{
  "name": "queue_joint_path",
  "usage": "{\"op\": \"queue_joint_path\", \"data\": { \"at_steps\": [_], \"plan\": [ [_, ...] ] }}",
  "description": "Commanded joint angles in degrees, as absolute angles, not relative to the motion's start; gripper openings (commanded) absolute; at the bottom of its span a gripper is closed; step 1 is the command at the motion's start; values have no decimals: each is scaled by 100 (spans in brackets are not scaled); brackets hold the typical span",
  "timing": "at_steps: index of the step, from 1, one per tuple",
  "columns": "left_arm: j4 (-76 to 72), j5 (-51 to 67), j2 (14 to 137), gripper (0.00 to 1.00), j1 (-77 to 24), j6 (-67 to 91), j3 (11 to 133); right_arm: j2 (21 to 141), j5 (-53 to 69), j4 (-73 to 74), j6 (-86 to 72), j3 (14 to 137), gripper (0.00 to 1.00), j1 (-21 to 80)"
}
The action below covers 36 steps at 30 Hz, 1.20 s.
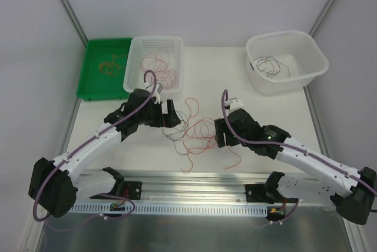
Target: Untangle the cables
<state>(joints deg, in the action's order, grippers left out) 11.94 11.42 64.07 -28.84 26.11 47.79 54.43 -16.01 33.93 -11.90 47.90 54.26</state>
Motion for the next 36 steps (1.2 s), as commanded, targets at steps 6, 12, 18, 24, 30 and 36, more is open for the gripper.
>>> {"op": "queue_joint_path", "data": {
  "at_steps": [6, 12, 18, 24, 30, 36],
  "plan": [
    [1318, 721, 5871, 97, -3436, 3401, 3613, 6740, -1081, 2356, -1213, 5185, 58, 5203],
    [1283, 580, 5994, 92, -3533, 3524, 3454, 7926, -852, 1802, -1239, 5571, 52, 5115],
    [1248, 598, 6126, 84, -3612, 3594, 3366, 8858, -739, 1196, -1370, 5687, 47, 4992],
    [1046, 615, 6310, 77, -3735, 3709, 3235, 9351, -791, 818, -1564, 5809, 45, 4931],
    [800, 642, 6556, 66, -3902, 3788, 3138, 9782, -826, 650, -1678, 5968, 41, 4939],
    [712, 624, 6706, 38, -4008, 3841, 3041, 10002, -861, 545, -1767, 5968, 37, 4939]
  ]
}}
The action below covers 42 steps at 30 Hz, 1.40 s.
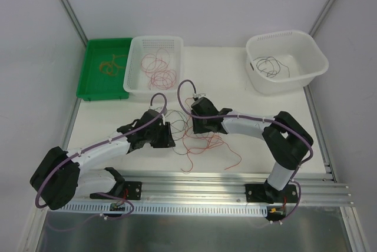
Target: Untangle the cables
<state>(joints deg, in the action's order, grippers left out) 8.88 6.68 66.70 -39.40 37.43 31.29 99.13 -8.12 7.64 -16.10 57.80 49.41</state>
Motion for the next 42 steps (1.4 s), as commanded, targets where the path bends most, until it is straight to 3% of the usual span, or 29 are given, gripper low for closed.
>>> {"op": "queue_joint_path", "data": {
  "at_steps": [1, 3, 4, 7, 8, 16, 20, 31, 42],
  "plan": [
    [703, 624, 6706, 33, -4017, 3841, 3032, 10028, -905, 536, -1775, 5968, 36, 4939],
    [712, 606, 6689, 19, -4034, 3841, 3006, 10090, -923, 536, -1793, 5950, 30, 4939],
    [712, 589, 6654, 16, -4034, 3832, 2988, 10099, -914, 536, -1784, 5941, 27, 4931],
    [712, 501, 6540, 7, -4034, 3815, 2918, 9924, -923, 597, -1749, 5854, 3, 4939],
    [721, 475, 6530, 7, -4034, 3806, 2892, 9836, -932, 650, -1714, 5836, 1, 4939],
    [773, 158, 6591, 0, -4025, 3709, 2725, 7748, -1573, 2327, -906, 6204, 1, 4913],
    [922, 132, 6644, 0, -4025, 3656, 2786, 6673, -1591, 3101, -161, 7142, 1, 4755],
    [1677, -360, 6355, 0, -3868, 3480, 3015, 5634, -1774, 4061, 975, 9561, 1, 3648],
    [2838, -974, 4441, 0, -2813, 3507, 3383, 5001, -2846, 4323, 730, 8254, 1, 3182]
  ]
}}
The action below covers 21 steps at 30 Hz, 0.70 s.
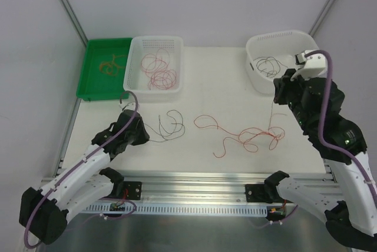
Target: Untangle the cables
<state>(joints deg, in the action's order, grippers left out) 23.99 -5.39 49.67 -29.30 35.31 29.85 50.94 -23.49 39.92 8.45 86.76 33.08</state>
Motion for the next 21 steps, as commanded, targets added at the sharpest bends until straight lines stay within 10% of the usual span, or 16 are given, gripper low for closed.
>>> {"op": "queue_joint_path", "data": {
  "at_steps": [1, 13, 21],
  "plan": [
    [2926, -1115, 4334, 0, -2786, 3472, 3462, 4966, -2830, 4376, 625, 8088, 1, 3138],
    [3068, -27, 4798, 0, -2760, 3059, 3929, 5553, -176, 3507, -992, 5583, 3, 3252],
    [2953, 325, 4702, 0, -2760, 2988, 3894, 6662, -44, 3314, -958, 5493, 67, 4269]
  ]
}}
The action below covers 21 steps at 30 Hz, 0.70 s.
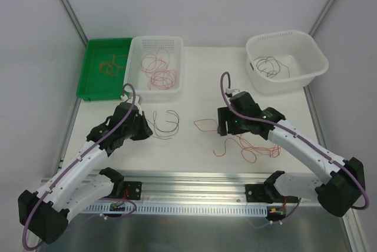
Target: Untangle the cables
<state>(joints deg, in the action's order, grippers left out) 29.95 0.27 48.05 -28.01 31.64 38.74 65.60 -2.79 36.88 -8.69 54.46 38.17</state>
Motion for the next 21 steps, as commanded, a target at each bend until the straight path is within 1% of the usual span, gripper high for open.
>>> {"op": "queue_joint_path", "data": {
  "at_steps": [1, 4, 6, 7, 8, 10, 11, 14, 15, 17, 18, 19, 21],
  "plan": [
    [2953, 360, 4711, 0, -2760, 2980, 3902, 6706, -53, 3226, -949, 5484, 74, 4402],
    [2918, 334, 4807, 0, -2769, 3032, 3815, 6873, 333, 2831, -993, 5590, 80, 4798],
    [2840, 351, 4895, 2, -2769, 3172, 3718, 7031, 536, 2462, -984, 5729, 82, 5017],
    [2795, 395, 4930, 4, -2777, 3260, 3570, 7101, 554, 2400, -958, 5809, 82, 5088],
    [2734, 422, 4948, 10, -2769, 3304, 3490, 7180, 528, 2330, -932, 5914, 83, 5141],
    [2559, 439, 5010, 16, -2812, 3401, 3236, 7470, 545, 2285, -818, 6213, 83, 5273],
    [2505, 466, 5027, 23, -2830, 3471, 3156, 7584, 597, 2198, -774, 6301, 83, 5360],
    [2417, 544, 5010, 34, -2865, 3516, 2997, 8067, 755, 2057, -554, 6652, 83, 5501],
    [2426, 571, 4949, 43, -2865, 3498, 2997, 8181, 791, 2031, -484, 6758, 83, 5537],
    [2426, 589, 4835, 57, -2865, 3393, 3076, 8577, 887, 1978, -300, 7039, 84, 5607],
    [2452, 571, 4695, 69, -2865, 3340, 3137, 8735, 931, 1969, -238, 7136, 84, 5616],
    [2496, 536, 4624, 75, -2848, 3270, 3294, 8989, 949, 1960, -168, 7328, 84, 5625],
    [2680, 379, 4492, 84, -2804, 3191, 3506, 9280, 923, 1960, -158, 7496, 84, 5634]
  ]
}}
